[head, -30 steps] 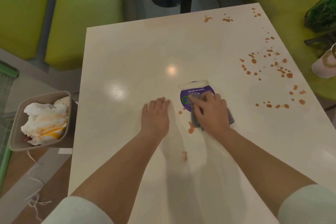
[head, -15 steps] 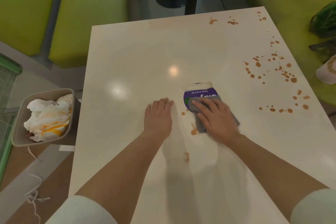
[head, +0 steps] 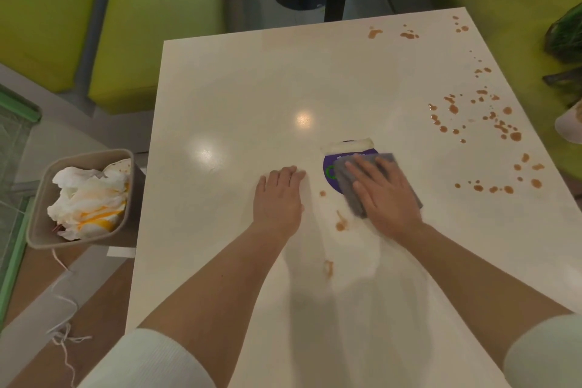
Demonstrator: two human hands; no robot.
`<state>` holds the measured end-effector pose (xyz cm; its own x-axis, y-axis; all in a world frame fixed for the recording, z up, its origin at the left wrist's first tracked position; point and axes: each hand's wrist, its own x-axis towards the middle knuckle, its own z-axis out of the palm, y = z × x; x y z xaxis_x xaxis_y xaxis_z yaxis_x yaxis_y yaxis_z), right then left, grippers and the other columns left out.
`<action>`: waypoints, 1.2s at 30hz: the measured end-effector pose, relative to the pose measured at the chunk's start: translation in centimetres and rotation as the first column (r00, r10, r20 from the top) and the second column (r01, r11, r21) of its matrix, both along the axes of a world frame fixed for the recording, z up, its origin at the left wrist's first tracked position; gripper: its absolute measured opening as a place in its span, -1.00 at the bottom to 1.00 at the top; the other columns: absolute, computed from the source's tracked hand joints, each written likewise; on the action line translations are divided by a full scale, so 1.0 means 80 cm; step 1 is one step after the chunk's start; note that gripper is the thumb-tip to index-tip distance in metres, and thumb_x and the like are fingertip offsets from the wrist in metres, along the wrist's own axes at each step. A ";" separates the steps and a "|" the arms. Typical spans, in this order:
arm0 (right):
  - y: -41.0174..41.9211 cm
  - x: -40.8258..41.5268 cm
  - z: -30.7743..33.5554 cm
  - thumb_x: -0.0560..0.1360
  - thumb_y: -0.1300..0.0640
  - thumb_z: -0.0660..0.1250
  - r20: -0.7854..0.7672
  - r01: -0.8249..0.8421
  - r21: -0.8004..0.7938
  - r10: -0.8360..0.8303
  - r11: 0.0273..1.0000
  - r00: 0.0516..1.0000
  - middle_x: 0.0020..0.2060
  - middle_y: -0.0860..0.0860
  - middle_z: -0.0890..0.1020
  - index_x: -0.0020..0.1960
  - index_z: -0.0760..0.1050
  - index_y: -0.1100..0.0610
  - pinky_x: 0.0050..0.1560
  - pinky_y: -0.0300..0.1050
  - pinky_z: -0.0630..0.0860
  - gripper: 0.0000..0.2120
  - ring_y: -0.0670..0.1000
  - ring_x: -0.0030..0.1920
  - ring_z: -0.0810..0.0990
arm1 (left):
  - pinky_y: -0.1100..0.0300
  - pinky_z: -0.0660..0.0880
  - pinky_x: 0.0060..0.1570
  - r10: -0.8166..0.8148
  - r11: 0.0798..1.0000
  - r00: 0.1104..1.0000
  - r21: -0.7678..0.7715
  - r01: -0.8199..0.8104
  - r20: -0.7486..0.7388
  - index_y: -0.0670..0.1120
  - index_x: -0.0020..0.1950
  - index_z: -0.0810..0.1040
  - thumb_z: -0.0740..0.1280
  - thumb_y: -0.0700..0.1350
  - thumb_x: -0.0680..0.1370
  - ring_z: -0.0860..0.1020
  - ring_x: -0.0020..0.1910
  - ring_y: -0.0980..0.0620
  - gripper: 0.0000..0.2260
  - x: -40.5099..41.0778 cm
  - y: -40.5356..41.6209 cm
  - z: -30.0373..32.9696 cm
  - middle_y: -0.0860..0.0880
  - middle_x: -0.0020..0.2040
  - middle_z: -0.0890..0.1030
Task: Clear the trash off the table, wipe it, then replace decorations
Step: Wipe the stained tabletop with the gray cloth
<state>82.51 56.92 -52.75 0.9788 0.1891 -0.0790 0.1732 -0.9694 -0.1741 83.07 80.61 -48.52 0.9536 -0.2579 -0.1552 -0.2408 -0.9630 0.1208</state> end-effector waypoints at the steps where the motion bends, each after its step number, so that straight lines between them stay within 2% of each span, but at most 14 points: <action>1: -0.003 0.009 0.000 0.64 -0.13 -0.34 0.003 0.070 -0.013 -0.070 0.997 0.998 0.55 -0.18 0.14 0.56 -0.13 -0.26 0.52 0.13 0.00 -0.52 0.08 0.54 0.10 | 0.06 0.14 0.43 0.004 1.000 1.000 -0.005 -0.004 0.002 0.00 0.54 0.18 0.31 -0.03 0.56 0.26 0.41 -0.04 -0.42 0.000 0.000 0.000 0.04 0.51 0.22; 3: 0.017 0.014 0.006 0.63 -0.14 -0.30 0.005 0.179 0.017 -0.179 0.984 0.984 0.56 -0.19 0.11 0.58 -0.05 -0.20 0.53 0.13 -0.17 -0.48 0.05 0.57 -0.03 | 0.05 0.14 0.43 0.014 1.000 1.000 -0.012 -0.014 0.002 -0.01 0.54 0.19 0.31 -0.05 0.56 0.26 0.41 -0.05 -0.43 -0.001 -0.001 -0.001 0.03 0.51 0.23; 4: 0.032 0.010 0.011 0.63 -0.14 -0.27 0.001 0.169 0.033 -0.169 0.985 0.986 0.56 -0.18 0.10 0.59 -0.01 -0.16 0.53 0.13 -0.22 -0.47 0.03 0.58 -0.05 | 0.05 0.13 0.43 0.013 1.000 1.000 -0.006 -0.013 -0.004 0.00 0.54 0.17 0.30 -0.04 0.56 0.25 0.42 -0.05 -0.43 -0.001 -0.001 0.000 0.04 0.51 0.21; 7: 0.052 -0.019 0.012 0.66 -0.10 -0.19 -0.006 -0.121 0.038 0.121 0.992 0.993 0.57 -0.13 0.12 0.59 0.07 -0.08 0.53 0.17 -0.16 -0.49 0.01 0.58 -0.03 | 0.06 0.12 0.43 0.000 1.000 1.000 0.024 0.000 -0.007 0.01 0.55 0.13 0.27 -0.01 0.58 0.23 0.43 -0.03 -0.42 0.000 -0.002 0.000 0.05 0.52 0.18; 9: 0.033 -0.020 0.010 0.67 -0.09 -0.18 -0.017 -0.213 0.037 0.213 0.976 0.977 0.57 -0.12 0.11 0.59 0.08 -0.06 0.53 0.15 -0.13 -0.50 -0.02 0.58 -0.04 | 0.05 0.12 0.44 -0.001 1.000 1.000 0.030 0.001 -0.012 0.01 0.55 0.11 0.26 -0.01 0.58 0.22 0.44 -0.03 -0.42 0.001 -0.002 0.000 0.05 0.53 0.16; 15: 0.040 0.024 0.007 0.58 -0.14 -0.33 -0.030 0.160 0.043 -0.159 0.986 0.987 0.58 -0.16 0.02 0.60 -0.06 -0.08 0.51 0.05 -0.35 -0.40 -0.01 0.58 -0.15 | 0.06 0.11 0.44 -0.003 1.000 1.000 0.030 0.003 -0.023 0.01 0.56 0.09 0.25 -0.03 0.59 0.19 0.45 -0.03 -0.43 -0.001 -0.001 -0.001 0.05 0.54 0.13; 17: 0.059 0.019 0.013 0.58 -0.13 -0.32 -0.033 0.106 0.059 -0.105 0.993 0.994 0.58 -0.16 0.02 0.60 -0.03 -0.06 0.52 0.07 -0.32 -0.39 0.01 0.58 -0.14 | 0.06 0.11 0.45 -0.005 1.000 1.000 0.024 0.005 -0.024 0.01 0.56 0.08 0.24 -0.02 0.60 0.18 0.46 -0.02 -0.42 -0.001 0.000 0.000 0.06 0.55 0.12; 21: 0.029 0.012 0.000 0.65 -0.11 -0.20 -0.061 -0.154 0.022 0.155 0.988 0.986 0.56 -0.17 0.08 0.59 -0.01 -0.10 0.54 0.13 -0.16 -0.48 -0.03 0.58 -0.05 | 0.05 0.09 0.46 -0.008 1.000 0.999 0.028 0.009 -0.033 0.01 0.57 0.06 0.23 -0.02 0.61 0.16 0.47 -0.02 -0.42 0.000 -0.001 0.002 0.05 0.55 0.11; 23: 0.006 0.023 -0.007 0.65 -0.13 -0.19 -0.034 -0.093 0.006 0.093 0.996 0.995 0.56 -0.13 0.12 0.59 -0.12 -0.13 0.53 0.16 -0.08 -0.48 0.00 0.58 -0.06 | 0.06 0.10 0.46 -0.010 1.000 1.000 0.026 0.011 -0.030 0.00 0.56 0.07 0.24 -0.03 0.61 0.17 0.47 -0.03 -0.43 0.000 -0.001 0.002 0.05 0.55 0.11; 27: 0.029 0.027 0.011 0.57 -0.13 -0.29 -0.032 0.137 0.058 -0.135 0.989 0.990 0.57 -0.15 0.09 0.60 0.03 -0.06 0.54 0.11 -0.22 -0.39 0.03 0.58 -0.10 | 0.07 0.13 0.44 -0.011 1.000 0.999 0.005 0.011 -0.034 -0.01 0.56 0.08 0.24 -0.04 0.60 0.17 0.46 -0.04 -0.43 -0.001 0.000 0.001 0.04 0.55 0.12; 29: 0.061 0.010 0.019 0.57 -0.14 -0.29 -0.038 0.067 0.090 -0.064 0.994 0.997 0.57 -0.12 0.11 0.59 0.07 -0.04 0.53 0.15 -0.19 -0.38 0.04 0.58 -0.06 | 0.08 0.12 0.44 -0.008 1.000 1.000 -0.001 0.008 -0.025 0.00 0.56 0.08 0.25 -0.03 0.60 0.18 0.47 -0.03 -0.42 -0.001 0.001 0.000 0.05 0.55 0.13; 32: 0.061 -0.034 0.010 0.65 -0.10 -0.13 -0.002 -0.138 0.047 0.138 0.989 0.990 0.56 -0.11 0.14 0.58 0.13 -0.03 0.53 0.18 -0.06 -0.48 0.02 0.58 0.02 | 0.09 0.11 0.45 -0.015 1.000 1.000 0.004 0.015 -0.022 0.01 0.56 0.08 0.25 0.00 0.60 0.18 0.47 -0.01 -0.42 0.000 0.002 0.001 0.06 0.55 0.13; 34: 0.032 -0.042 0.005 0.65 -0.08 -0.07 0.025 -0.164 0.009 0.164 0.986 0.986 0.55 -0.11 0.19 0.57 0.15 -0.05 0.52 0.18 0.01 -0.51 0.02 0.57 0.08 | 0.09 0.11 0.44 -0.015 1.000 1.000 0.005 0.016 -0.022 0.01 0.56 0.09 0.26 0.01 0.59 0.18 0.46 -0.01 -0.41 0.001 0.003 0.002 0.06 0.55 0.13; 36: 0.005 -0.032 0.004 0.64 -0.09 -0.10 0.028 -0.076 -0.034 0.077 0.997 0.997 0.55 -0.10 0.20 0.57 0.10 -0.09 0.52 0.15 -0.01 -0.50 0.03 0.56 0.10 | 0.09 0.12 0.44 -0.013 1.000 1.000 -0.001 0.013 -0.026 0.01 0.56 0.09 0.27 0.00 0.60 0.19 0.46 -0.02 -0.42 0.001 0.003 0.002 0.06 0.55 0.13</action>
